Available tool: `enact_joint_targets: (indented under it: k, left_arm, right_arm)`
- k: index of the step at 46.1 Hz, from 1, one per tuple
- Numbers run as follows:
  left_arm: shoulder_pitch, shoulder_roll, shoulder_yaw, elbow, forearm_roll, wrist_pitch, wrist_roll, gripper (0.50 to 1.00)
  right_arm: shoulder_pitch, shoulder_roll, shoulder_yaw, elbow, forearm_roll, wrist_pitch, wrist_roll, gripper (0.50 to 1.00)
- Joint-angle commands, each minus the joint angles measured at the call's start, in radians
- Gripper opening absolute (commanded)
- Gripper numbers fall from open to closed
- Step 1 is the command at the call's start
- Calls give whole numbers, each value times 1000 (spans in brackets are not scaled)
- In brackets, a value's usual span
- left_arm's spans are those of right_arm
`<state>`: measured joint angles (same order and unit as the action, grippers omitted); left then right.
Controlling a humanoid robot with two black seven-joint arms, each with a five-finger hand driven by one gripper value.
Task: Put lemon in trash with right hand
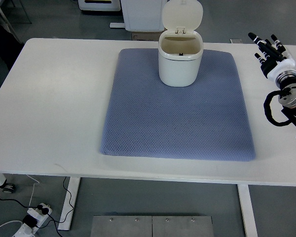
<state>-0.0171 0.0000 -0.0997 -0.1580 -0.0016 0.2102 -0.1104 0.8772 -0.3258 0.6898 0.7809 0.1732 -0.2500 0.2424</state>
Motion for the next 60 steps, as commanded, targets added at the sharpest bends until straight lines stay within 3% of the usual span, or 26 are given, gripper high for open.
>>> enact_joint_targets:
  k: [1,16,21,33,47,54,60]
  left_arm:
    - [0,0,0,0,0,0,0,1000]
    - [0,0,0,0,0,0,0,1000]
    - [0,0,0,0,0,0,0,1000]
    - [0,0,0,0,0,0,0,1000]
    - [0,0,0,0,0,0,0,1000]
    - [0,0,0,0,0,0,0,1000]
    - [0,0,0,0,0,0,0,1000]
  right_arm:
    - [-21,30,59,1,-1,1,0,1000]
    - [-61,82,146,-2,-37,11,0,1000]
    - [-81,86,159,-11,-49,76,3,1000]
    - [-92,99,160,-71,-55,136,109,1000]
    - [-93,125,155,-89,-55,189,92,1000]
    - [-95,128,155,-98,-54,201,20,1000]
    - [-98,128,159,-106,-54,201,15,1000]
